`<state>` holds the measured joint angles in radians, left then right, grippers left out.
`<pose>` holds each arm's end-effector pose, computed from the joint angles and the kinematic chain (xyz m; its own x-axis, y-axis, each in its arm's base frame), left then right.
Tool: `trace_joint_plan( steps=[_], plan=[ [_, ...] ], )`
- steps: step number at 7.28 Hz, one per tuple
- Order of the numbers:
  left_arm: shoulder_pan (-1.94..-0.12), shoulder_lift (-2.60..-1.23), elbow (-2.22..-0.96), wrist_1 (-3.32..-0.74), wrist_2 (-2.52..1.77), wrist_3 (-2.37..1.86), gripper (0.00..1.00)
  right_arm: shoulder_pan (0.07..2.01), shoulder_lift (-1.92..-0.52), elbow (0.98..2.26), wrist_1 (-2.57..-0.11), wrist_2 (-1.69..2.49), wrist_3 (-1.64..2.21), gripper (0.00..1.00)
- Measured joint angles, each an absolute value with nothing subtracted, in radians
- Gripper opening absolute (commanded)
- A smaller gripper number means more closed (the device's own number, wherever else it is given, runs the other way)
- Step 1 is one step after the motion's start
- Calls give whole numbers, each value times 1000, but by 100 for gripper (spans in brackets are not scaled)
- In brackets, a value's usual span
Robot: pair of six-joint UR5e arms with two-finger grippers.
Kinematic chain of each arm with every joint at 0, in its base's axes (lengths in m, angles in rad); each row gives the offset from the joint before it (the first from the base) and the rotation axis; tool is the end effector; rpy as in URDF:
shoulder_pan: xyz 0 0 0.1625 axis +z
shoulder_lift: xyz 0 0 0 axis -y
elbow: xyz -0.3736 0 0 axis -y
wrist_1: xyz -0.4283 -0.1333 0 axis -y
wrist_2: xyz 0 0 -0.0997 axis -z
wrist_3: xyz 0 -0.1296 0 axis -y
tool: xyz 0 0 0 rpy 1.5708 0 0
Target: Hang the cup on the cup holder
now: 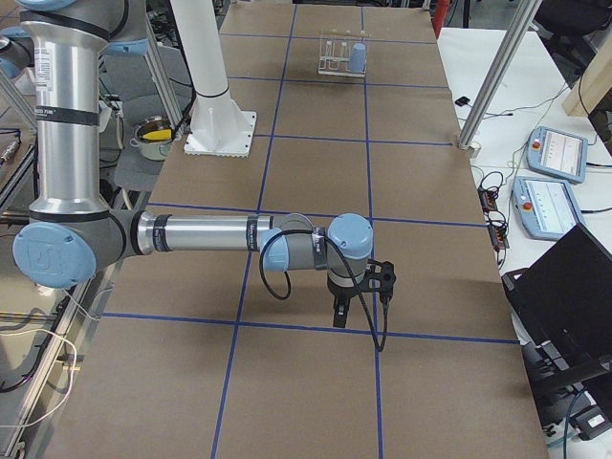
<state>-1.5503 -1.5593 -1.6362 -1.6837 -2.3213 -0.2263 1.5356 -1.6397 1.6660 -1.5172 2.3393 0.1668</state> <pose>-0.0339 -0.5382 0.5899 0.7148 -0.0963 -0.6926 0.1438 0.9895 0.0109 0.0253 -0.5105 0.6089 0.7124 0.0858 0.6965 -0.0844 0.9958 -0.0363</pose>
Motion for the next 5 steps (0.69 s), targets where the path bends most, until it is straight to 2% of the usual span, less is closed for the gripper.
trace_joint_plan(
  steps=[5],
  plan=[
    [-1594,-1577,-1648,-1548,-2318,-65,98,1499,-1581,1700,-1582,2338,244,100]
  ],
)
